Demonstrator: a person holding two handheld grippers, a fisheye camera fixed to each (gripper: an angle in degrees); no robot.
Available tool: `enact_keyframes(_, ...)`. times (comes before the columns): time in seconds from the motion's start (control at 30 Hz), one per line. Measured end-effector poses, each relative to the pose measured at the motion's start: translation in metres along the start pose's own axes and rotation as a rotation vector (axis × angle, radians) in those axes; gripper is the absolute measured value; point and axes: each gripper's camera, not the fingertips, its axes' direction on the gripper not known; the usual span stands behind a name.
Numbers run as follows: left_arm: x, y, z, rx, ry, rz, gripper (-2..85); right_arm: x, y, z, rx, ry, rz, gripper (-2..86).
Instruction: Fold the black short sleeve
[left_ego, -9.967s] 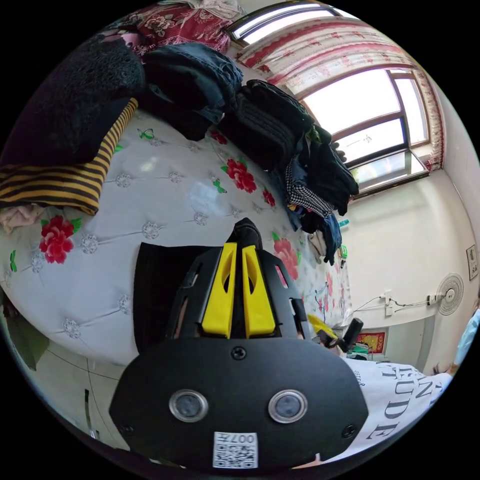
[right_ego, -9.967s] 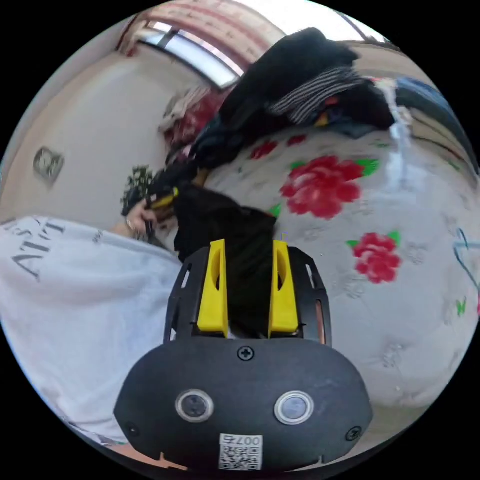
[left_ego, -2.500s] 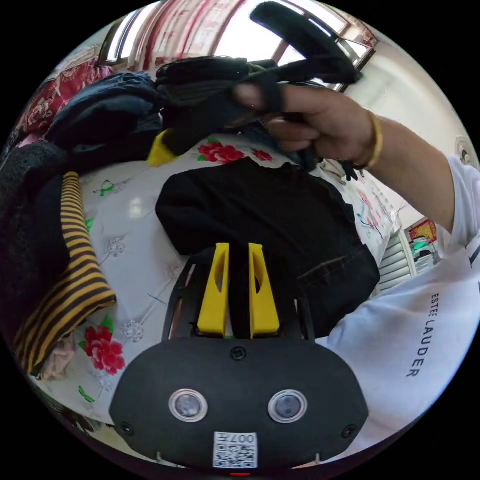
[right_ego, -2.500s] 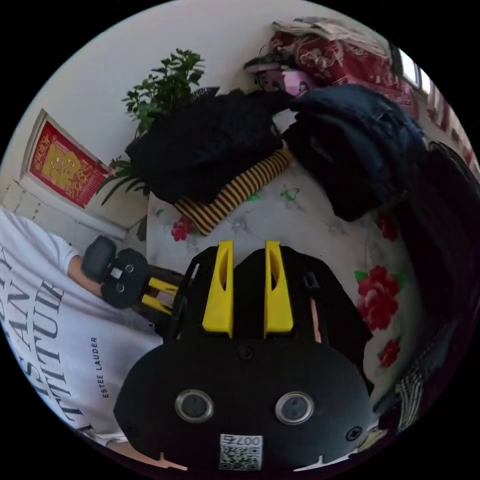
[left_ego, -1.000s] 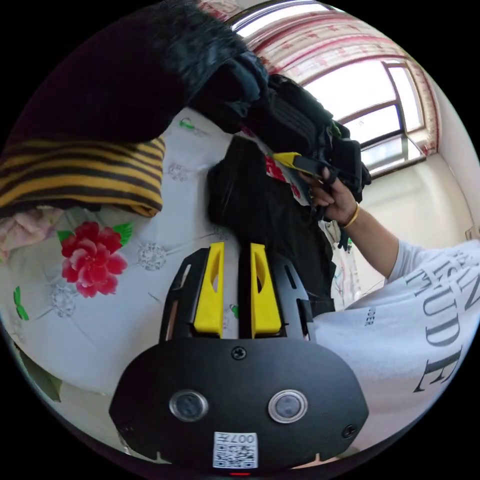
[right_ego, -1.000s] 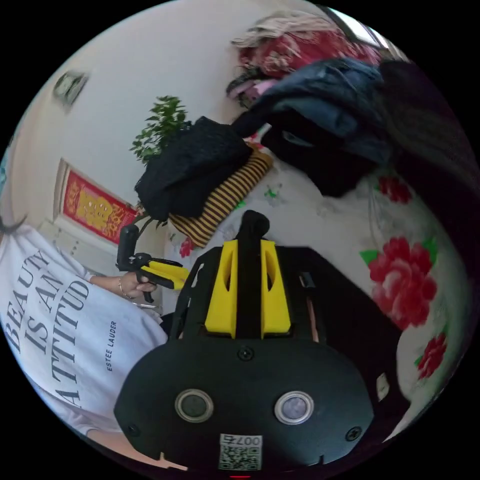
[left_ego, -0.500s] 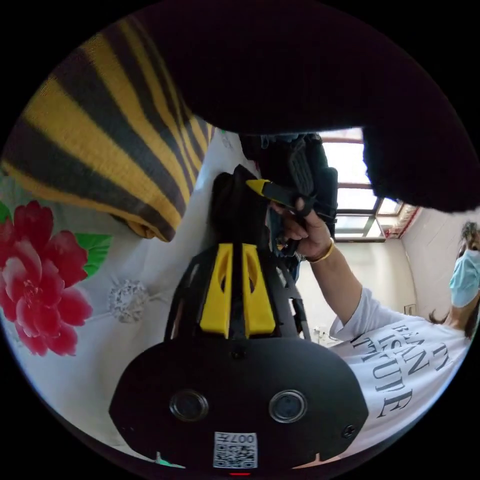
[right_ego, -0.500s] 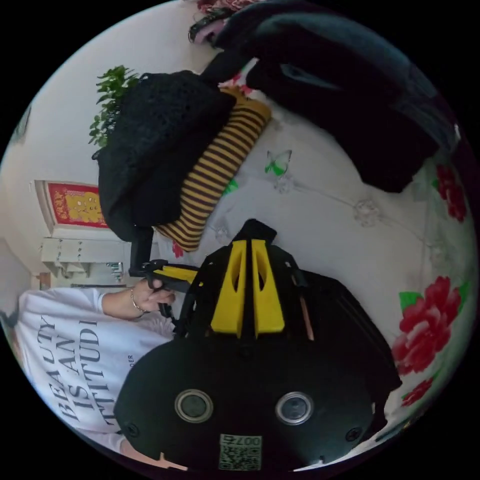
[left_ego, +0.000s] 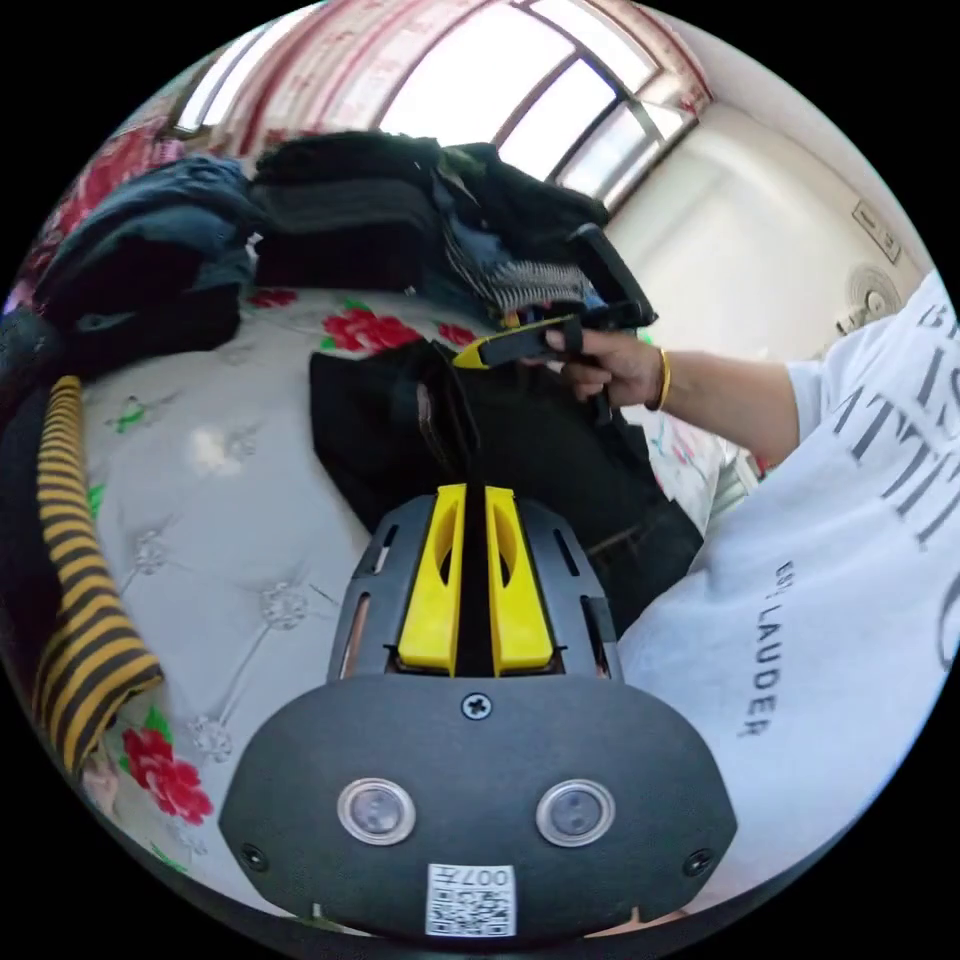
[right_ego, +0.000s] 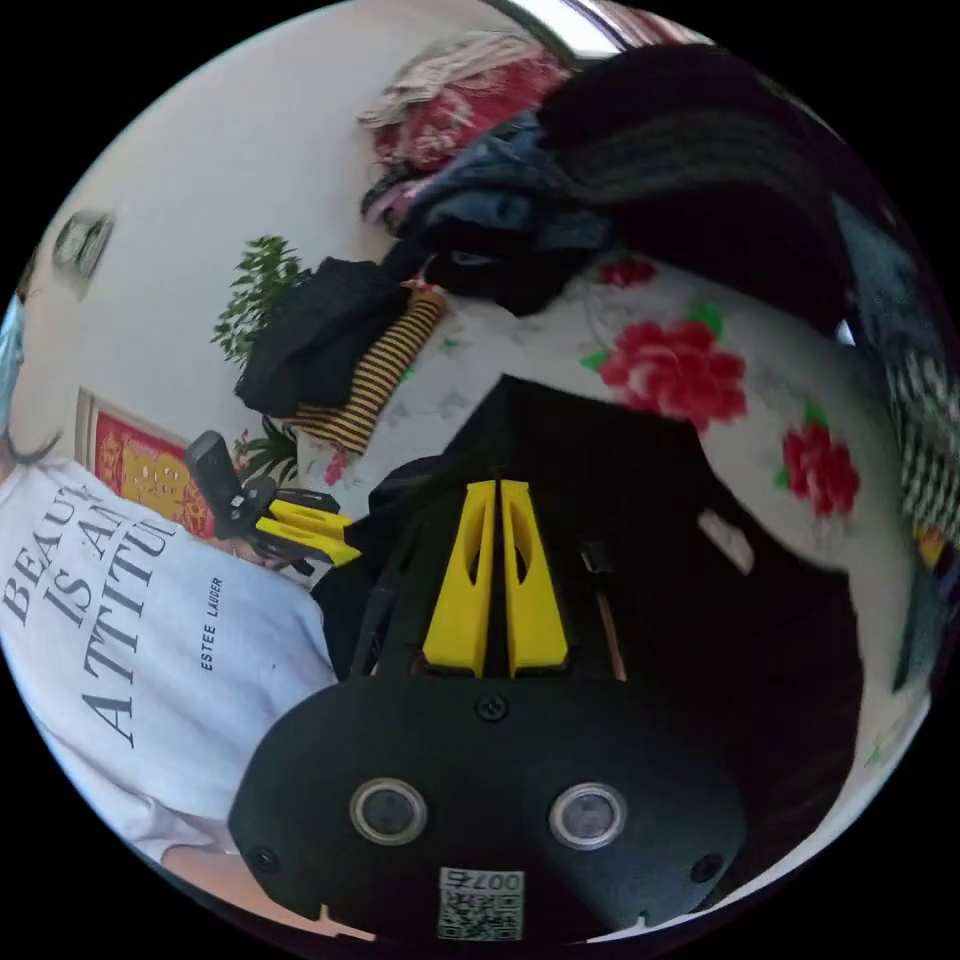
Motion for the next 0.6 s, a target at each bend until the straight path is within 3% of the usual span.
enact_keyframes(0.13,0.039,0.008,0.089,-0.204,0.01,0.094,5.8,0.032,0.046,-0.022,0.007,0.009,0.256,2.4)
enact_keyframes(0.23,0.067,0.014,0.109,-0.219,0.001,0.164,5.9,0.033,0.065,-0.052,0.099,0.024,0.372,3.8)
enact_keyframes(0.33,0.084,0.02,0.121,-0.201,-0.038,0.178,5.9,0.015,0.066,-0.074,0.179,-0.005,0.361,4.2)
enact_keyframes(0.53,0.083,0.022,0.168,-0.192,-0.085,0.108,6.7,-0.019,0.044,-0.069,-0.057,0.088,0.205,0.7)
enact_keyframes(0.6,0.082,0.026,0.192,-0.235,-0.065,0.094,7.6,-0.03,0.049,-0.088,-0.03,0.172,0.167,0.4)
